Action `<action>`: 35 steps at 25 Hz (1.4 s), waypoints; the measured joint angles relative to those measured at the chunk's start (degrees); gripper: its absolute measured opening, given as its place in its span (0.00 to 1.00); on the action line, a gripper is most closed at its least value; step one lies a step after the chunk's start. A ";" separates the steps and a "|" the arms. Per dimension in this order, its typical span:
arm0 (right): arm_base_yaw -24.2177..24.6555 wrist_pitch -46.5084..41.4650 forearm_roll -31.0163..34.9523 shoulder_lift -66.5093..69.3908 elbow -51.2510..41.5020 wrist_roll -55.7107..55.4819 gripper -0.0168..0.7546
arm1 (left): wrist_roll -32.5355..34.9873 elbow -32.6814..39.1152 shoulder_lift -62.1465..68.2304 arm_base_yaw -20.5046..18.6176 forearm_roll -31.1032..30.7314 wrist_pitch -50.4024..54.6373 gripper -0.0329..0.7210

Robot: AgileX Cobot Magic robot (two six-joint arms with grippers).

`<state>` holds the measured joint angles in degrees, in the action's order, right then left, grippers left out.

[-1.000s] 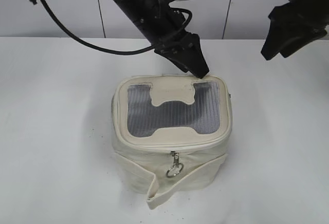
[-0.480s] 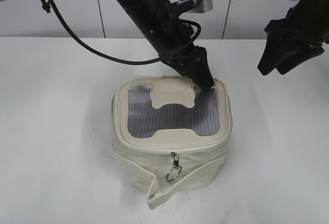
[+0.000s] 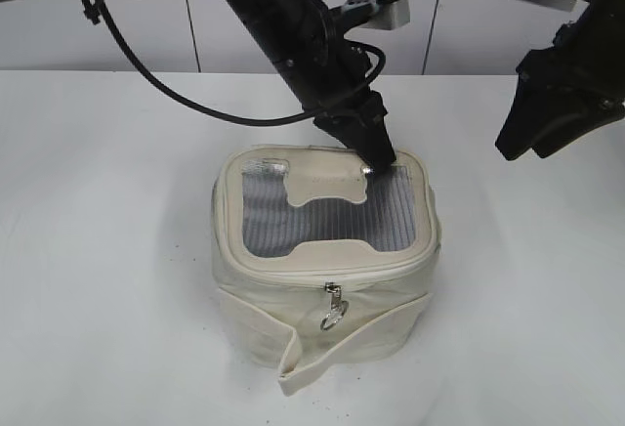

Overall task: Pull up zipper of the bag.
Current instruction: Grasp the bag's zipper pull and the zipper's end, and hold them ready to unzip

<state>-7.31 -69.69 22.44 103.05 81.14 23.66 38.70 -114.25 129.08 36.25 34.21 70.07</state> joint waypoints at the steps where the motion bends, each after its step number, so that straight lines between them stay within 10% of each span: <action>1: 0.00 0.30 0.65 -1.25 -1.36 1.50 0.55 | 0.00 0.00 -0.05 0.00 -0.06 0.00 0.13; 15: 0.00 21.69 19.22 -8.51 -27.10 35.04 0.55 | 0.00 0.28 -1.28 0.00 -1.02 0.41 0.13; 35: -2.14 27.24 37.18 -2.86 -30.52 56.91 0.55 | 0.00 0.28 -2.18 0.00 -2.37 1.00 0.13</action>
<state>-9.45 -42.45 59.62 100.19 50.62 80.57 38.70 -113.96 126.90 36.25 31.84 71.07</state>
